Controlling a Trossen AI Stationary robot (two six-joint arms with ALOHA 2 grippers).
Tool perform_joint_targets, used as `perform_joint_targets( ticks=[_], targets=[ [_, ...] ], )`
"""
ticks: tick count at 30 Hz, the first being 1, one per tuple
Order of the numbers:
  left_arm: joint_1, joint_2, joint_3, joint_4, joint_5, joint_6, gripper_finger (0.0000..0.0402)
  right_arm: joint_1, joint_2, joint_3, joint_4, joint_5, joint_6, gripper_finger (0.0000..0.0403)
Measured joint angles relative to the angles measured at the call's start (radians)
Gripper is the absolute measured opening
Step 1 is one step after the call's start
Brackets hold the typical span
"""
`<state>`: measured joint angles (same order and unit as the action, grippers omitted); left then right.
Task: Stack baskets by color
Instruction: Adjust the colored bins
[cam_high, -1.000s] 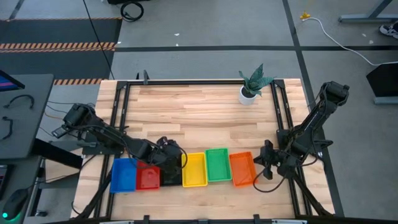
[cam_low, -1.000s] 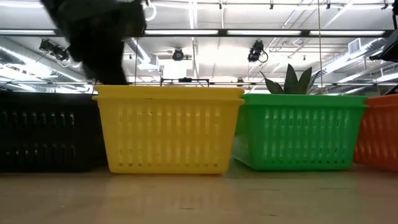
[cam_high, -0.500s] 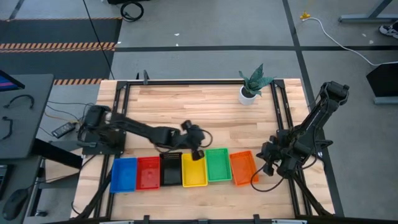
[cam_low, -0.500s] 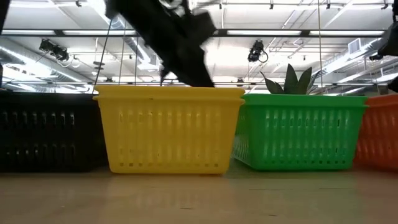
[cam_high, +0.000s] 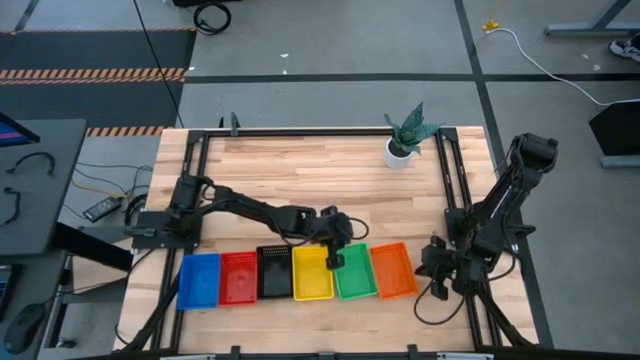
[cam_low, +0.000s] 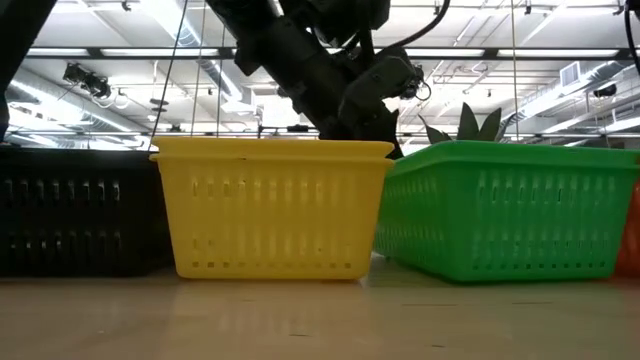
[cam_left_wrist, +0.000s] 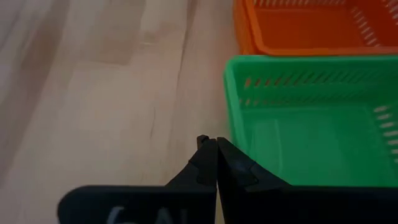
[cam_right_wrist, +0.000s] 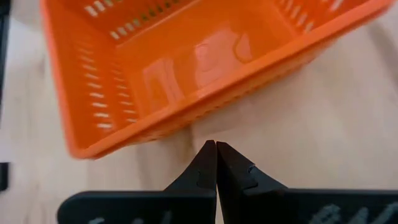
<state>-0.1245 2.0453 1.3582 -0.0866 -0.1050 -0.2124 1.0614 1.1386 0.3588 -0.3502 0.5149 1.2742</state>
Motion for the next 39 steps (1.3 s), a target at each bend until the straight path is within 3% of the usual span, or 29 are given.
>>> perform_joint_targets(
  ticks=[12,32,39],
  targets=[
    [0.0,0.0,-0.001,0.03,-0.006,0.092,0.0005,-0.01,0.14,0.0,0.213,-0.01,-0.088,0.0002],
    [-0.018,-0.011,-0.002,0.05,-0.002,0.148,0.0003,-0.017,0.14,0.0,0.343,-0.033,-0.26,0.0002],
    [-0.027,0.019,-0.003,0.045,-0.003,0.15,0.0003,-0.016,0.122,0.002,0.302,-0.025,-0.223,0.0002]
  ],
)
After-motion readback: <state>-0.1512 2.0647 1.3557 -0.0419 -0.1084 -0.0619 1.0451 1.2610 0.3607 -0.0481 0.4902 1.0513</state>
